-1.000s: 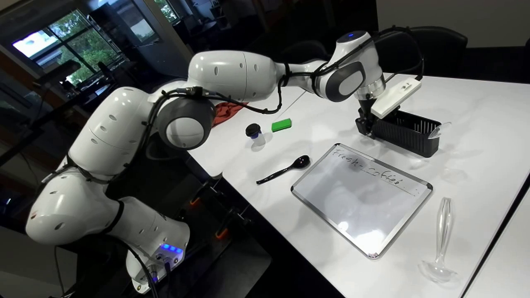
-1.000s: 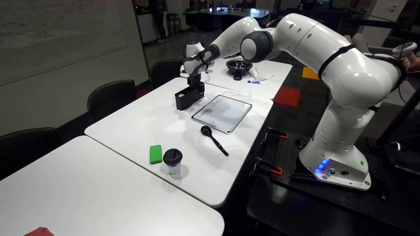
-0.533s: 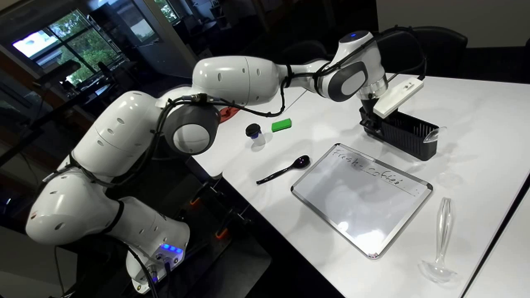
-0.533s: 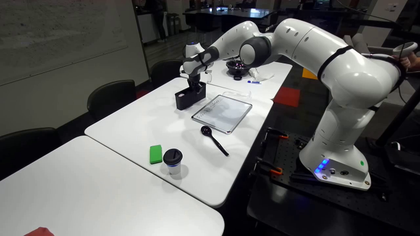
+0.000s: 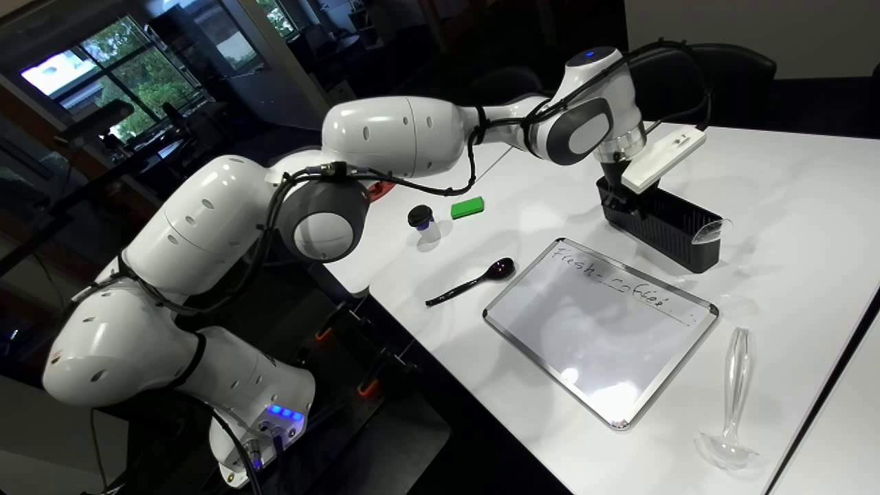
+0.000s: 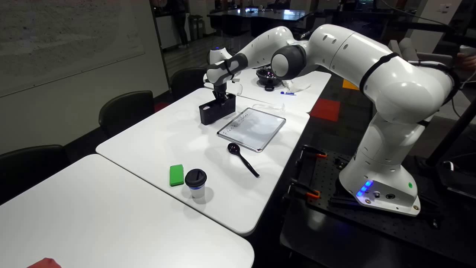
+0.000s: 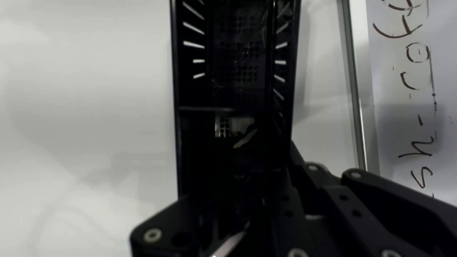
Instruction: Move the cutlery box to the left
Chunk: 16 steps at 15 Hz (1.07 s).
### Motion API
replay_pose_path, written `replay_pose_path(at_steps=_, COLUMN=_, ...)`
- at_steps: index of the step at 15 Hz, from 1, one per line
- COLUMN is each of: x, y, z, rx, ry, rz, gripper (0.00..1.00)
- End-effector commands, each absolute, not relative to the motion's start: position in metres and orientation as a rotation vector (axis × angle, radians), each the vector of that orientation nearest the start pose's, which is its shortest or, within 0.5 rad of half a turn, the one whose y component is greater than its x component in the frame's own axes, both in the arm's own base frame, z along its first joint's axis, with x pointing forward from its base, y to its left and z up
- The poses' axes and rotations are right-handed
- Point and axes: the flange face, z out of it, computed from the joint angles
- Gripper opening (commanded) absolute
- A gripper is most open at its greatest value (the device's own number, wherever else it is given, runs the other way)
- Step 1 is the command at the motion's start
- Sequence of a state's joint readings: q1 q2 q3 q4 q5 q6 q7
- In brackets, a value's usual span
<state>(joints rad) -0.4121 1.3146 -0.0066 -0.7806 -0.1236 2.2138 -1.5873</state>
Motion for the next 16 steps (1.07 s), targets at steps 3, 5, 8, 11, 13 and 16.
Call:
replay_pose_path(at_steps=3, x=0.741, y=-0.306, z=0.129, rx=-2.709, ry=-1.909, rz=-0.010, gripper=0.01)
replay_pose_path(at_steps=5, x=0.746, y=-0.293, z=0.133, rx=-2.753, ry=-1.912, rz=-0.040, gripper=0.01)
replay_pose_path(at_steps=8, x=0.752, y=-0.271, z=0.138, rx=-2.791, ry=-1.927, rz=-0.091, gripper=0.01)
replay_pose_path(at_steps=11, x=0.752, y=-0.241, z=0.148, rx=-2.797, ry=-1.928, rz=-0.112, gripper=0.01)
replay_pose_path(at_steps=13, x=0.750, y=-0.222, z=0.161, rx=-2.775, ry=-1.956, rz=-0.083, gripper=0.01)
replay_pose_path(at_steps=16, x=0.743, y=-0.195, z=0.185, rx=-2.743, ry=-1.994, rz=-0.034, gripper=0.01)
